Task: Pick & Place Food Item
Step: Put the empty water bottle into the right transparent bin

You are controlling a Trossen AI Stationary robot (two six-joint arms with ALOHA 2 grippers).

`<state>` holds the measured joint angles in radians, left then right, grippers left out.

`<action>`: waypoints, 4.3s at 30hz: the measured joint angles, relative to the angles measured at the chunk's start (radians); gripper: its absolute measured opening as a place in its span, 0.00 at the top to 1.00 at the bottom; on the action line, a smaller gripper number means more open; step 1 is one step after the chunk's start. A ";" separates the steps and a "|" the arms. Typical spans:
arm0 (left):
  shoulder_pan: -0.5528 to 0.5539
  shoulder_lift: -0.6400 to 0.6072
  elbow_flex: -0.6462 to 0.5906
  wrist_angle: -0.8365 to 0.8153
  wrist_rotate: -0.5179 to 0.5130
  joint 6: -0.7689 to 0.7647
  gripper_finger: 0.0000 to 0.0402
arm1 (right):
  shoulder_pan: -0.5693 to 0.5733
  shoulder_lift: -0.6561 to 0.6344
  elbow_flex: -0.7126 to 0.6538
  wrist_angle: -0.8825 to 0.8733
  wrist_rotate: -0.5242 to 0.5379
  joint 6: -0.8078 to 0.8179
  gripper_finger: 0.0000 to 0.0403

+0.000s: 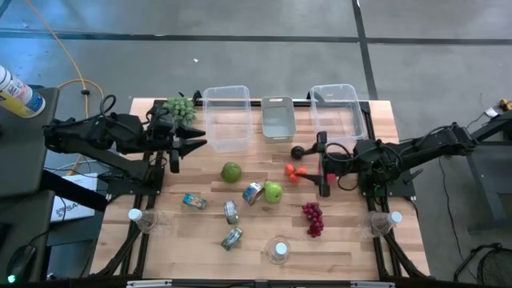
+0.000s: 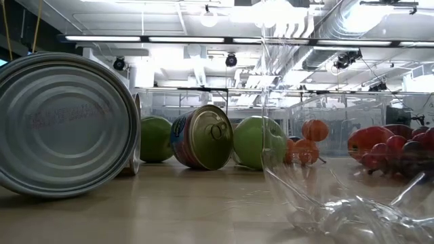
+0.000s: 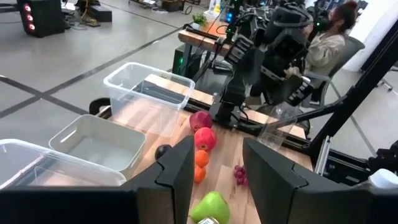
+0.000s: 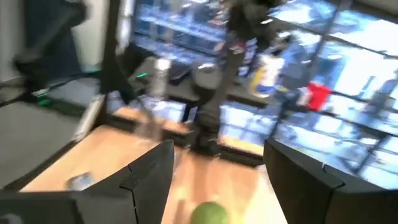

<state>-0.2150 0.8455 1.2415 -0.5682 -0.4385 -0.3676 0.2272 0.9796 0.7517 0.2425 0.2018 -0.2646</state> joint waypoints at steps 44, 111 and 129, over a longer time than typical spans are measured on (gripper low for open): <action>0.000 0.000 0.000 -0.069 0.074 -0.059 0.67 | 0.010 0.061 -0.001 -0.026 0.239 0.011 0.05; 0.029 0.021 0.002 0.010 0.071 -0.052 0.67 | 0.361 0.060 -0.001 0.022 0.225 0.311 0.08; 0.002 0.021 0.001 -0.001 0.111 -0.079 0.67 | 0.359 0.132 -0.001 0.028 0.061 0.270 0.11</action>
<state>-0.2134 0.8669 1.2427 -0.5694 -0.3275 -0.4462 0.5863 1.1113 0.7509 0.2703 0.2627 0.0052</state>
